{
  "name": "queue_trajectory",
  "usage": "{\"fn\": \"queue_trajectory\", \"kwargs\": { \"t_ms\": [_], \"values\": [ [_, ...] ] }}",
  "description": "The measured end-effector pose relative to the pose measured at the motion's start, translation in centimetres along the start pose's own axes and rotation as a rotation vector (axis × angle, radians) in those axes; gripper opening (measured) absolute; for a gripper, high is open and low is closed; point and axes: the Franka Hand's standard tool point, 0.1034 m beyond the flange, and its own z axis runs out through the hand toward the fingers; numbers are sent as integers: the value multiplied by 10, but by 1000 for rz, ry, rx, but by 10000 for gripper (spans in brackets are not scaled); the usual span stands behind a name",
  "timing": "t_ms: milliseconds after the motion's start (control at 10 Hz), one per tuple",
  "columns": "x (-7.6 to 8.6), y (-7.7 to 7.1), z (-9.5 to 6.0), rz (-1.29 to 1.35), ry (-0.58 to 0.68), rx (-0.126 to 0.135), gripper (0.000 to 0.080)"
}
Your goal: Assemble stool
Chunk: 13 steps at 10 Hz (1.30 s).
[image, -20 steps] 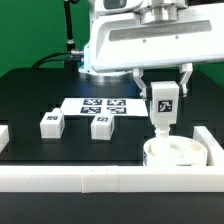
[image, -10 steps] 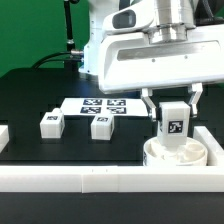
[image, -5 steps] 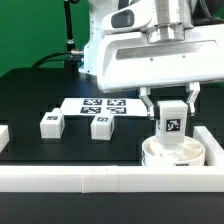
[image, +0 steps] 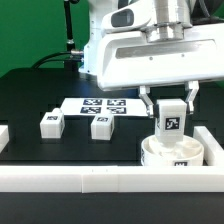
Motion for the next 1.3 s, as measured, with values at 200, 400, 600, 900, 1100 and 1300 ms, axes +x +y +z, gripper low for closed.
{"fn": "queue_trajectory", "kwargs": {
  "t_ms": [200,400,600,900,1100,1300],
  "values": [
    [3,-1,-4,-1,5,1,337],
    [3,0,-6,-1,7,0,337],
    [0,0,-6,-1,7,-1,337],
    [-9,-1,0,-4,3,-2,337],
    [-15,0,7,-7,-11,-2,337],
    [-21,0,13,-7,-21,-3,337]
  ]
}}
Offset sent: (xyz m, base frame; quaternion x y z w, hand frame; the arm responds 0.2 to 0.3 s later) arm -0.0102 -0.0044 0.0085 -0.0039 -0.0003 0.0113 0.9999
